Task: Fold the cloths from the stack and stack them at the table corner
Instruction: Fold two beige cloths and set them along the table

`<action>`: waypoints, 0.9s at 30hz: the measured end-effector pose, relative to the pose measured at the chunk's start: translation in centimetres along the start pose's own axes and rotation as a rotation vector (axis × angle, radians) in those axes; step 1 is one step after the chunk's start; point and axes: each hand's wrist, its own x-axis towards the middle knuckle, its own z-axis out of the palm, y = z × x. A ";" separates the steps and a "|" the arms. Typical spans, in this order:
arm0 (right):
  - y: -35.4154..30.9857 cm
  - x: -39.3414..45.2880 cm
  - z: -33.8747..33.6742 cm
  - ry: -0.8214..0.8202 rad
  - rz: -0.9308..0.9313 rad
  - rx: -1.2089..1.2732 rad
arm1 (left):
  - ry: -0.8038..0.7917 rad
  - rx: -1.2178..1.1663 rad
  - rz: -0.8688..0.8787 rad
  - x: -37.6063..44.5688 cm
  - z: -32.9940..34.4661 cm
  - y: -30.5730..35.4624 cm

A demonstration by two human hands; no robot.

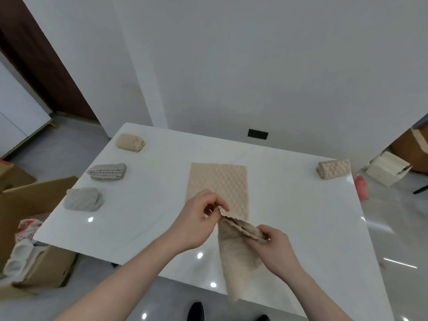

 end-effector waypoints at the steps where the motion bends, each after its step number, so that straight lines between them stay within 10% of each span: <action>1: 0.1 -0.7 0.5 0.004 0.006 -0.010 | 0.002 0.000 -0.015 -0.4 -0.7 -0.9; 20: -2.7 -6.4 1.5 -0.123 0.182 0.213 | 0.041 -0.135 -0.199 -4.1 -5.0 -4.2; 27: -1.7 -6.2 0.4 0.041 0.071 -0.055 | 0.026 0.048 -0.122 -4.5 -3.8 -2.8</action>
